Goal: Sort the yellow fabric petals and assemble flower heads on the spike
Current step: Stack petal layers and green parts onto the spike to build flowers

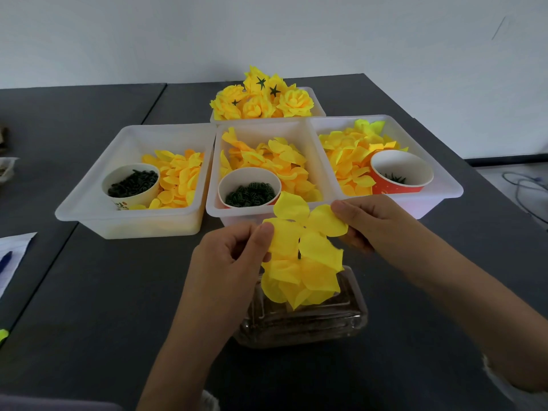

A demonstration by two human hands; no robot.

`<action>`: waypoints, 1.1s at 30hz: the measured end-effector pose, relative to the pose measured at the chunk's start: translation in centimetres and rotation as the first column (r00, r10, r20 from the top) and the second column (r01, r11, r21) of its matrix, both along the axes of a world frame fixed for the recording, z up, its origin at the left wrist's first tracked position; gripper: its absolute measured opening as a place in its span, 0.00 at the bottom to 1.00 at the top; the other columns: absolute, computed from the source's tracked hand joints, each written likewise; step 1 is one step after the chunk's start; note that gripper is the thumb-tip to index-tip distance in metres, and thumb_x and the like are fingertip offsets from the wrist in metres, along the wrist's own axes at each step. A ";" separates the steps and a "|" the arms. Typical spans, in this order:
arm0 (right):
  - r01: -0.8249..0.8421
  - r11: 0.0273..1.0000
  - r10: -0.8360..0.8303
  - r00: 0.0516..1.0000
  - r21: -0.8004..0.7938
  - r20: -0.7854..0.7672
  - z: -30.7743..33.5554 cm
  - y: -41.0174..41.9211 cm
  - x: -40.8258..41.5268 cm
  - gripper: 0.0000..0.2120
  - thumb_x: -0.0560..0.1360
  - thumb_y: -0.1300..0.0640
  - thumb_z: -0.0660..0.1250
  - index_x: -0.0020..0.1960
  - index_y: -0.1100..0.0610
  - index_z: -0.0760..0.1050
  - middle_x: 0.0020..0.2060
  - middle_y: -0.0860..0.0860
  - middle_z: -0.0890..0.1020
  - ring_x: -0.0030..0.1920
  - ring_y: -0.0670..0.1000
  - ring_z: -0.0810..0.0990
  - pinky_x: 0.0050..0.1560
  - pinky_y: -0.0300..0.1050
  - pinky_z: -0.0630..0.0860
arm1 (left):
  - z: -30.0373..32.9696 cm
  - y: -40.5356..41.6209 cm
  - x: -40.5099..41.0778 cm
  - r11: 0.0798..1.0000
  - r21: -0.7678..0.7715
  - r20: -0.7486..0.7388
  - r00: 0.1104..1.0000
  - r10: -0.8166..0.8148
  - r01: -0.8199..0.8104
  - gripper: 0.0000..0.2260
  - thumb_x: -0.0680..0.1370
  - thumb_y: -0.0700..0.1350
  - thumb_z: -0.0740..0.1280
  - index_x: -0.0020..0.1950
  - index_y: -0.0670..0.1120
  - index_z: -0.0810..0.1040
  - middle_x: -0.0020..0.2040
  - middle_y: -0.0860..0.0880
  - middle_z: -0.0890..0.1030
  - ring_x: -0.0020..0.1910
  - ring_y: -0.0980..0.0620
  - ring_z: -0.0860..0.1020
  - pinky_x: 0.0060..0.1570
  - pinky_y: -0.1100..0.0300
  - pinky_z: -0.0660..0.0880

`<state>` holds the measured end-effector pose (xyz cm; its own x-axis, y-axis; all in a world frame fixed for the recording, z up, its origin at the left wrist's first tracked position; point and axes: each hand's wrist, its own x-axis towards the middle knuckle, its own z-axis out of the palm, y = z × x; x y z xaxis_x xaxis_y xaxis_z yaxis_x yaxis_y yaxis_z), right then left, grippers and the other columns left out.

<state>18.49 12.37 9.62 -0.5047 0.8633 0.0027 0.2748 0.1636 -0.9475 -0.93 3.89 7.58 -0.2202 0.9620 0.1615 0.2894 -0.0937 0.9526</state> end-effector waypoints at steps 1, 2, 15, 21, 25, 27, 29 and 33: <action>0.004 1.000 -0.004 1.000 0.000 -0.004 0.1 0.0 0.0 0.20 0.75 0.44 0.58 0.27 0.47 0.73 0.22 0.45 0.70 0.24 0.42 0.65 0.27 0.31 0.66 | 0.0 0.1 0.0 1.000 -0.002 0.015 1.000 0.000 0.001 0.17 0.74 0.59 0.62 0.34 0.49 0.80 0.30 0.53 0.78 0.32 0.60 0.76 0.32 0.68 0.72; 0.005 1.000 -0.005 1.000 0.002 -0.010 0.2 0.0 0.0 0.19 0.75 0.44 0.58 0.27 0.48 0.73 0.22 0.45 0.69 0.23 0.42 0.65 0.27 0.31 0.66 | 0.0 0.1 0.0 1.000 -0.005 0.028 1.000 0.002 -0.002 0.17 0.73 0.59 0.62 0.35 0.49 0.81 0.30 0.53 0.79 0.32 0.61 0.76 0.32 0.69 0.72; -0.016 0.999 0.015 1.000 0.043 0.019 -0.3 0.0 -0.3 0.23 0.76 0.46 0.57 0.36 0.65 0.71 0.23 0.47 0.69 0.23 0.44 0.64 0.27 0.31 0.65 | -0.1 0.3 -0.4 1.000 0.004 -0.017 1.000 -0.002 0.002 0.19 0.79 0.50 0.64 0.27 0.55 0.75 0.25 0.58 0.74 0.27 0.62 0.72 0.29 0.73 0.67; 0.021 0.998 -0.022 1.000 0.060 0.012 -0.2 0.0 -0.5 0.20 0.76 0.46 0.57 0.33 0.58 0.70 0.21 0.44 0.69 0.23 0.42 0.65 0.27 0.30 0.65 | -0.2 0.5 -0.4 1.000 -0.012 -0.018 1.000 0.006 -0.006 0.16 0.77 0.54 0.63 0.31 0.51 0.77 0.27 0.56 0.76 0.29 0.62 0.74 0.30 0.72 0.68; 0.022 0.998 -0.025 0.999 0.066 0.048 -0.6 0.1 -0.3 0.20 0.79 0.48 0.57 0.31 0.56 0.69 0.22 0.45 0.69 0.23 0.42 0.64 0.27 0.30 0.65 | -0.3 0.5 -0.2 0.999 -0.040 -0.007 1.000 0.016 -0.016 0.16 0.75 0.56 0.63 0.30 0.51 0.78 0.27 0.56 0.77 0.30 0.62 0.75 0.30 0.73 0.69; 0.023 0.997 -0.029 0.997 0.079 0.072 -0.8 0.2 -0.2 0.20 0.80 0.49 0.57 0.31 0.56 0.69 0.22 0.45 0.69 0.23 0.42 0.64 0.27 0.29 0.64 | -0.4 0.5 -0.1 0.999 -0.044 -0.017 1.000 0.019 -0.020 0.16 0.77 0.53 0.64 0.31 0.50 0.78 0.28 0.55 0.77 0.30 0.62 0.75 0.31 0.72 0.69; 0.021 0.996 -0.029 0.996 0.091 0.085 -1.0 0.2 -0.1 0.21 0.80 0.50 0.57 0.31 0.56 0.68 0.21 0.45 0.68 0.22 0.42 0.63 0.27 0.29 0.64 | -0.3 0.4 -0.1 0.999 -0.040 -0.043 0.999 0.017 -0.018 0.17 0.78 0.52 0.63 0.31 0.49 0.78 0.28 0.54 0.77 0.31 0.61 0.75 0.31 0.70 0.70; 0.024 0.995 -0.036 0.992 0.101 0.120 -1.5 0.0 -0.1 0.21 0.80 0.50 0.57 0.30 0.56 0.68 0.21 0.45 0.67 0.23 0.43 0.62 0.27 0.30 0.63 | -0.3 0.1 -0.2 0.999 -0.023 -0.101 0.994 0.039 -0.041 0.17 0.78 0.51 0.64 0.29 0.50 0.76 0.26 0.55 0.76 0.28 0.62 0.74 0.29 0.72 0.68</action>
<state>18.43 12.40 8.13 -0.4801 0.8767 0.0297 0.3930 0.2453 -0.8862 -1.13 4.03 7.28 -0.2423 0.9568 0.1609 0.3872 -0.0567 0.9203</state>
